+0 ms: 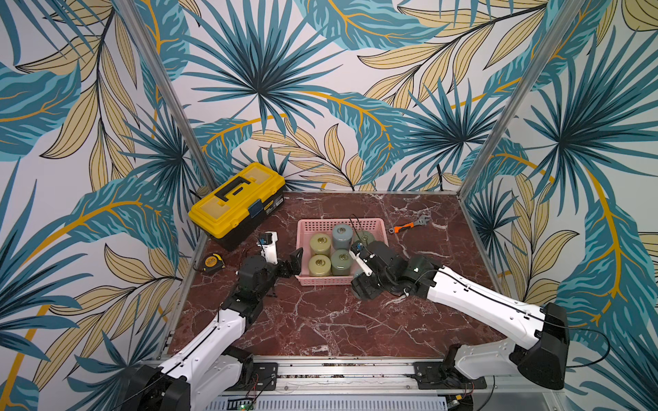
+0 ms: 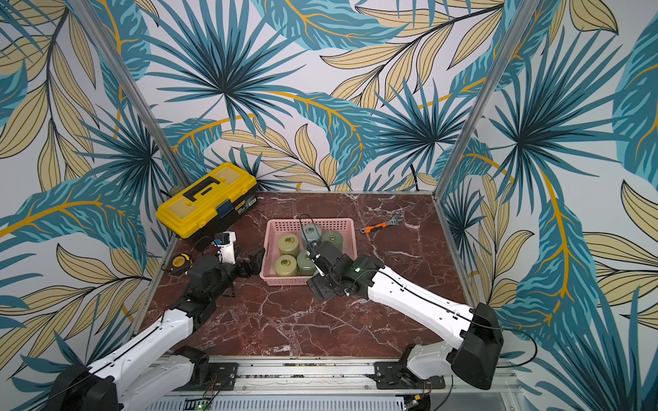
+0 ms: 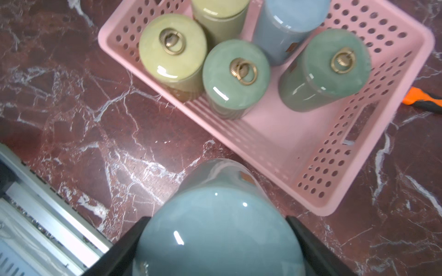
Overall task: Take the tea canister out of the basket
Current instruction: Place the tea canister at the center of the board.
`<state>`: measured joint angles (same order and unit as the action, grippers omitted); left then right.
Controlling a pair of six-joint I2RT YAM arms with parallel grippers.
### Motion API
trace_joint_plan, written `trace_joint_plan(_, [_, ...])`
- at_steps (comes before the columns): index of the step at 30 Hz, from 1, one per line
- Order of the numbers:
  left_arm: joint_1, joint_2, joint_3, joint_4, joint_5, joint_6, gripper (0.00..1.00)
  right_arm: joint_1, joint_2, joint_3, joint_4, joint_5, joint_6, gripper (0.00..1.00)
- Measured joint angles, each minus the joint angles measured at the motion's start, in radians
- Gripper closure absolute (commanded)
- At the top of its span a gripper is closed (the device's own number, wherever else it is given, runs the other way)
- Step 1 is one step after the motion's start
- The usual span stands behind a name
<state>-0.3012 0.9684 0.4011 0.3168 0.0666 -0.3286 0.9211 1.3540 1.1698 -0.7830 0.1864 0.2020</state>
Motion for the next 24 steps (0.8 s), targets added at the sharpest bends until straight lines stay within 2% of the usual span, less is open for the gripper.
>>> trace_joint_plan(10, [0.000,-0.002,0.000,0.000,-0.003,0.000,0.00,0.182,0.000,-0.096,0.051,0.056,0.124,0.59])
trace_joint_plan(24, [0.000,-0.005,0.000,0.000,-0.008,0.000,0.00,0.336,0.000,-0.183,0.139,0.114,0.270,0.59])
